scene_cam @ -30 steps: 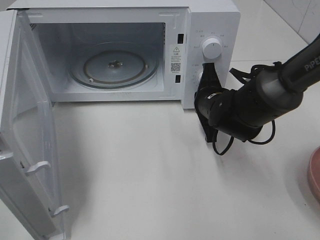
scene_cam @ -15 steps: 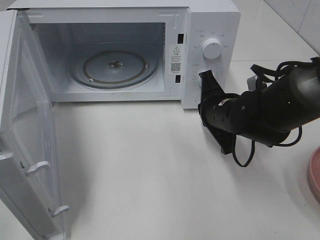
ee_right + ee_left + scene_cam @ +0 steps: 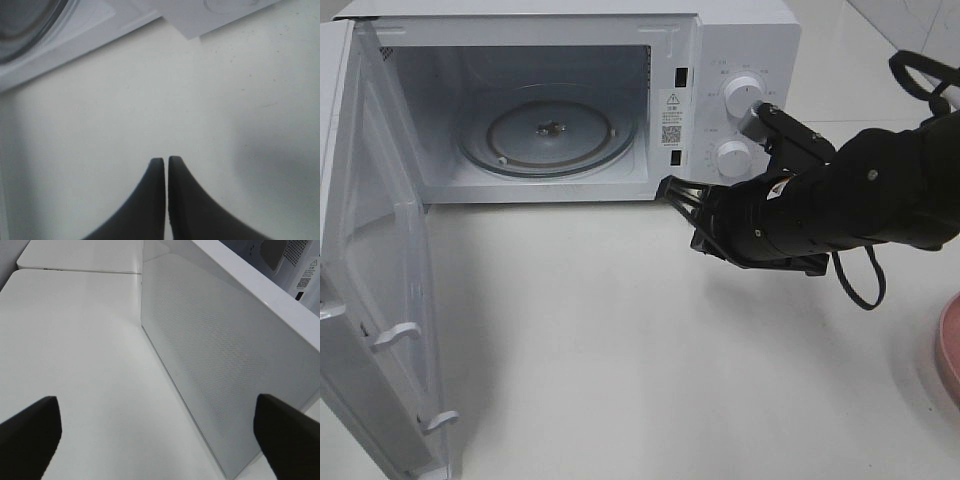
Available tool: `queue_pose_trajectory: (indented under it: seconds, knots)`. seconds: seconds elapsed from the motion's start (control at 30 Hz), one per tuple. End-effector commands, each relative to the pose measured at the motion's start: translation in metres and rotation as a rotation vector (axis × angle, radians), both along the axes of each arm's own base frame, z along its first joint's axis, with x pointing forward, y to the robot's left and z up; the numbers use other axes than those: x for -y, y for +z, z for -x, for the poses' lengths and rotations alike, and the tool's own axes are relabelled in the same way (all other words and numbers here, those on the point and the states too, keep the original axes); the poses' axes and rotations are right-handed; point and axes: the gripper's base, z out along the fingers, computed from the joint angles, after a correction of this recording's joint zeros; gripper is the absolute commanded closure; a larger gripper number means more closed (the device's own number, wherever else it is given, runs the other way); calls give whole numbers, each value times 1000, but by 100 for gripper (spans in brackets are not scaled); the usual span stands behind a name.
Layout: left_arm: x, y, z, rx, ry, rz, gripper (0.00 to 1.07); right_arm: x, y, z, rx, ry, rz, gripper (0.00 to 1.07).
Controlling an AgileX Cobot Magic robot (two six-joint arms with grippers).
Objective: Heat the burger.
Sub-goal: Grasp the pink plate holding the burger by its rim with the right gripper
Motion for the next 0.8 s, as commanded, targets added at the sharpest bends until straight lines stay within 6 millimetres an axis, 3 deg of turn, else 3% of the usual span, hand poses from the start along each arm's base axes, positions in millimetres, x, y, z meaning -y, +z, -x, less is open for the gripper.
queue_pose_trajectory:
  seconds: [0.03, 0.13, 0.33, 0.8]
  knots:
    - [0, 0, 3, 26, -7, -2, 7, 2, 7, 6, 14, 152, 93, 106]
    - [0, 0, 3, 26, -7, -2, 7, 6, 16, 16, 16, 328, 212, 105]
    - [0, 0, 3, 26, -7, -2, 7, 17, 28, 30, -33, 486, 362, 104]
    - [0, 0, 3, 26, -7, -2, 7, 52, 59, 66, -222, 614, 611, 101]
